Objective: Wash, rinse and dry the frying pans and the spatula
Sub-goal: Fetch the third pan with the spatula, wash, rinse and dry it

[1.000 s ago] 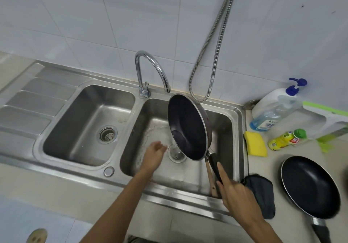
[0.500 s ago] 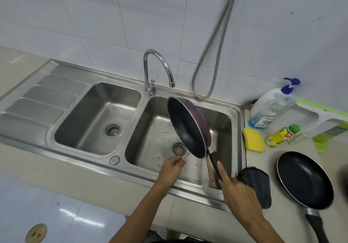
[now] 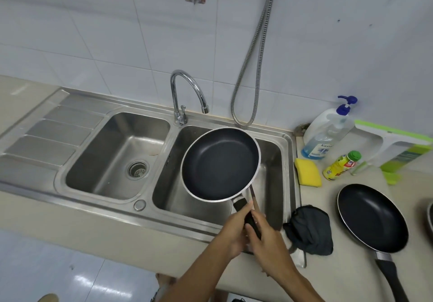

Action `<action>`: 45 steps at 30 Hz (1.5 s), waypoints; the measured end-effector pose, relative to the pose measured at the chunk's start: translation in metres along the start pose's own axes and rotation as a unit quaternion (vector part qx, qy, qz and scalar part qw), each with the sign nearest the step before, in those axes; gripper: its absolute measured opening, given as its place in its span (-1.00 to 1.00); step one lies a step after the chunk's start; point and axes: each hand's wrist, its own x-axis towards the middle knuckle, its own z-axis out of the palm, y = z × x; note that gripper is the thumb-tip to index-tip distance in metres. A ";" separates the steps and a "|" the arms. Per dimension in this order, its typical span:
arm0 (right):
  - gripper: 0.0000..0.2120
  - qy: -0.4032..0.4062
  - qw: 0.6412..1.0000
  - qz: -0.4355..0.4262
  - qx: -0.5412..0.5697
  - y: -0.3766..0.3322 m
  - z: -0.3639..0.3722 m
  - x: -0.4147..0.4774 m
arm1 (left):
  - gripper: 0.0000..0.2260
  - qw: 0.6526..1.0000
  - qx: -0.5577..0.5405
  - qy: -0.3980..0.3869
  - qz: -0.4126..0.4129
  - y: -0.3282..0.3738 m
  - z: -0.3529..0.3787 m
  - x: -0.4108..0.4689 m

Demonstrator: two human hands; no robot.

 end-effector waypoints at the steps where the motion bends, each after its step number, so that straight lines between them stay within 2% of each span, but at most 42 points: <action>1: -0.57 0.001 1.000 0.011 0.020 -0.005 0.003 -0.001 | -0.57 1.000 -0.017 0.008 -0.004 0.000 0.001 0.002; 4: -0.67 0.002 0.997 0.033 0.065 -0.012 0.009 -0.002 | -0.77 0.994 -0.050 0.095 0.010 0.000 0.005 0.003; 6: -0.73 -0.010 0.994 0.059 0.094 -0.012 0.010 -0.002 | -0.81 0.988 -0.032 0.148 0.038 -0.001 0.006 0.001; 12: -0.89 -0.049 0.987 0.082 0.126 -0.017 0.000 0.000 | -0.84 0.984 0.014 0.163 0.076 0.000 0.006 0.000; 15: -0.91 -0.023 0.998 0.056 0.018 0.004 -0.011 0.010 | -0.83 0.983 -0.011 0.154 0.096 0.001 0.001 0.005; 17: -0.90 0.069 0.995 0.020 -0.073 0.025 -0.028 0.016 | -0.85 0.982 -0.024 0.154 0.112 0.003 -0.008 0.008; 19: -0.82 0.179 0.968 -0.022 -0.173 0.050 -0.051 0.021 | -0.85 0.983 -0.035 0.141 0.114 0.006 -0.019 0.008; 21: -0.72 0.230 0.932 -0.027 -0.278 0.081 -0.074 0.023 | -0.81 0.985 -0.020 0.130 0.108 0.009 -0.026 0.003; 23: -0.60 0.213 0.916 0.002 -0.339 0.113 -0.083 0.021 | -0.76 0.984 0.003 0.137 0.114 0.012 -0.031 -0.002; 26: -0.36 0.146 0.922 0.068 -0.352 0.149 -0.071 0.015 | -0.71 0.979 0.033 0.157 0.129 0.015 -0.035 -0.007; 28: -0.34 0.122 0.931 0.096 -0.331 0.158 -0.062 0.013 | -0.68 0.976 0.041 0.170 0.130 0.016 -0.037 -0.008; 31: -0.51 0.151 0.946 0.065 -0.280 0.156 -0.060 0.015 | -0.66 0.975 0.050 0.174 0.127 0.018 -0.038 -0.012; 34: -0.62 0.195 0.969 0.071 -0.131 0.128 -0.070 0.023 | -0.62 0.975 0.086 0.167 0.122 0.021 -0.042 -0.021; 37: -0.65 0.214 0.977 0.003 -0.015 0.069 -0.087 0.046 | -0.62 0.971 0.125 0.165 0.121 0.024 -0.047 -0.033; 39: -0.62 0.194 0.979 -0.067 0.004 0.027 -0.094 0.069 | -0.62 0.971 0.138 0.154 0.123 0.028 -0.049 -0.043; 41: -0.60 0.133 0.981 -0.131 -0.043 -0.006 -0.090 0.090 | -0.60 0.969 0.151 0.145 0.127 0.032 -0.049 -0.053; 43: -0.53 0.018 0.979 -0.152 -0.137 -0.032 -0.071 0.105 | -0.59 0.968 0.163 0.141 0.127 0.037 -0.047 -0.057; 45: -0.31 -0.111 0.940 -0.182 -0.265 -0.054 -0.037 0.113 | -0.61 0.967 0.177 0.137 0.126 0.041 -0.044 -0.060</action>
